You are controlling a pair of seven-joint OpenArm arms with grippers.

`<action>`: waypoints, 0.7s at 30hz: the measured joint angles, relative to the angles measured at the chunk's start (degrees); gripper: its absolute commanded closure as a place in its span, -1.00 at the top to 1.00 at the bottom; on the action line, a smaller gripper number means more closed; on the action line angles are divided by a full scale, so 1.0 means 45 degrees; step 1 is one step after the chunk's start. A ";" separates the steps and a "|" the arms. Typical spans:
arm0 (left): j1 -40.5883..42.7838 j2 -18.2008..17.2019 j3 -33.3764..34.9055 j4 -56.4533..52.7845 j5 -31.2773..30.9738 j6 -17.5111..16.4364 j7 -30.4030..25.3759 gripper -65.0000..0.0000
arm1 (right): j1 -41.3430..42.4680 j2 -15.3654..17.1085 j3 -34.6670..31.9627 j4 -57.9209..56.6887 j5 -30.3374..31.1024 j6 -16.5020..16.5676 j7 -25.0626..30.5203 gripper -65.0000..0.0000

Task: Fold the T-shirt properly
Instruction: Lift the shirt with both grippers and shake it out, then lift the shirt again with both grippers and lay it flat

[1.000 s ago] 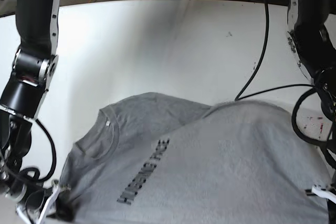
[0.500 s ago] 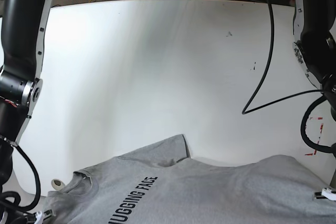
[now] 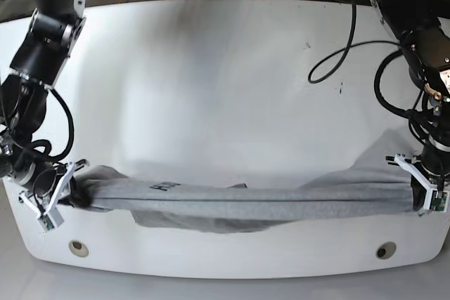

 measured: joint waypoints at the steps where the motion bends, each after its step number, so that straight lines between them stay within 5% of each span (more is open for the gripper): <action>1: 0.0296 0.0097 -0.0058 0.0019 0.0034 0.0015 -0.0005 -1.00 | -0.0549 -0.0146 0.0311 0.0350 0.0015 -0.0029 0.0029 -1.00; 17: 0.5552 0.1253 -0.0199 0.0024 0.0452 0.0151 -0.0019 -1.00 | -0.7810 -0.2735 0.2919 0.3963 -0.0442 -0.0092 -0.0087 -1.00; 21: 0.6324 0.1739 -0.0199 -0.0058 0.0690 -0.0593 -0.0505 -1.00 | -0.8956 -0.3274 0.3055 0.4065 -0.0471 -0.0092 -0.0092 -1.00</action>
